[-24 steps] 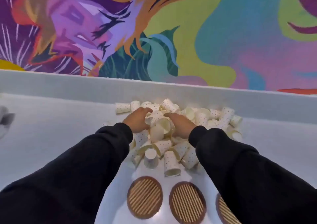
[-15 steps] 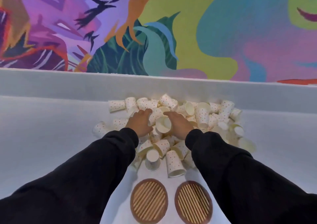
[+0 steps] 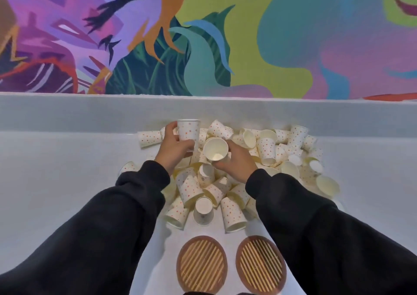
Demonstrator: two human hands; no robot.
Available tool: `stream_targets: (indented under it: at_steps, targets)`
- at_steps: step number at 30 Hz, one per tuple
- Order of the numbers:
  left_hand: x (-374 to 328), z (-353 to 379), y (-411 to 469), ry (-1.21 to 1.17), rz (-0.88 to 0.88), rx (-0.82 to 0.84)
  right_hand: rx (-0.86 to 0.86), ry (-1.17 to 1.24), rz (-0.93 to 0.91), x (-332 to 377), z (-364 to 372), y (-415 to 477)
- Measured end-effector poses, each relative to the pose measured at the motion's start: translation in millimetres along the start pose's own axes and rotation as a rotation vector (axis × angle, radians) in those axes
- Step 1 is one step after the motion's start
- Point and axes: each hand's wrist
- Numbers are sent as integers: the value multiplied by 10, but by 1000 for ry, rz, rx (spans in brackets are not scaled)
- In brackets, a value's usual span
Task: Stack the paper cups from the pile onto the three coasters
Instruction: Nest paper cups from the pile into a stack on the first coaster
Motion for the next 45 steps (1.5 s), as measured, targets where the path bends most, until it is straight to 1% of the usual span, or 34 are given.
stream_targets:
  at_steps: [1, 3, 4, 9, 12, 14, 16, 19, 21, 24, 27, 30, 32, 34, 36, 38, 40, 41, 43, 45]
  targets:
    - [-35, -2, -79, -63, 9, 56, 2, 27, -11, 12, 20, -15]
    - [-39, 2, -209, -41, 46, 124, 3, 53, -34, 50, 62, -45]
    - [-30, 9, -263, -24, 58, 131, 5, 55, -45, 63, 81, -53]
    - [104, 73, -449, 29, 146, 100, 30, 71, -76, 70, 155, -115]
    - [178, 128, -525, 36, 142, 62, 71, 74, -99, 60, 208, -170]
    - [209, 149, -558, 53, 122, 81, 83, 69, -119, 53, 244, -193]
    - [234, 152, -579, 52, 128, 93, 65, 85, -118, 43, 272, -200]
    - [186, 132, -630, 11, 173, 52, 34, 135, -68, 16, 294, -207]
    - [149, 122, -654, 15, 188, 72, 22, 138, -53, -14, 299, -223]
    - [175, 155, -671, 82, 145, 126, -15, 241, -19, 2, 304, -271]
    - [261, 176, -685, -16, 96, 108, -32, 269, -19, 11, 304, -282]
    - [292, 134, -680, -117, 52, 143, -43, 302, -52, 2, 265, -316]
    - [304, 116, -675, -195, 16, 176, -61, 402, -89, 20, 223, -332]
    - [312, 128, -669, -299, -16, 169, -92, 589, -106, 78, 173, -325]
    - [329, 156, -670, -435, -38, 122, -96, 783, -39, 131, 135, -308]
    - [371, 166, -671, -543, -57, 89, 21, 1004, 98, 178, 132, -315]
    - [415, 153, -683, -469, -62, 105, 131, 1211, 169, 191, 194, -355]
    - [435, 127, -691, -377, -58, 115, 136, 1266, 180, 174, 238, -367]
    - [466, 31, -690, -154, -40, 112, 85, 1312, 200, 133, 289, -369]
    - [495, -84, -681, -22, -56, 43, 45, 1333, 237, 95, 289, -357]
Point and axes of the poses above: each hand's wrist, its own y-axis towards the middle knuckle, its own z-axis out of the palm, x = y × z, and after that the axes turned 13 degrees about x, right-handed
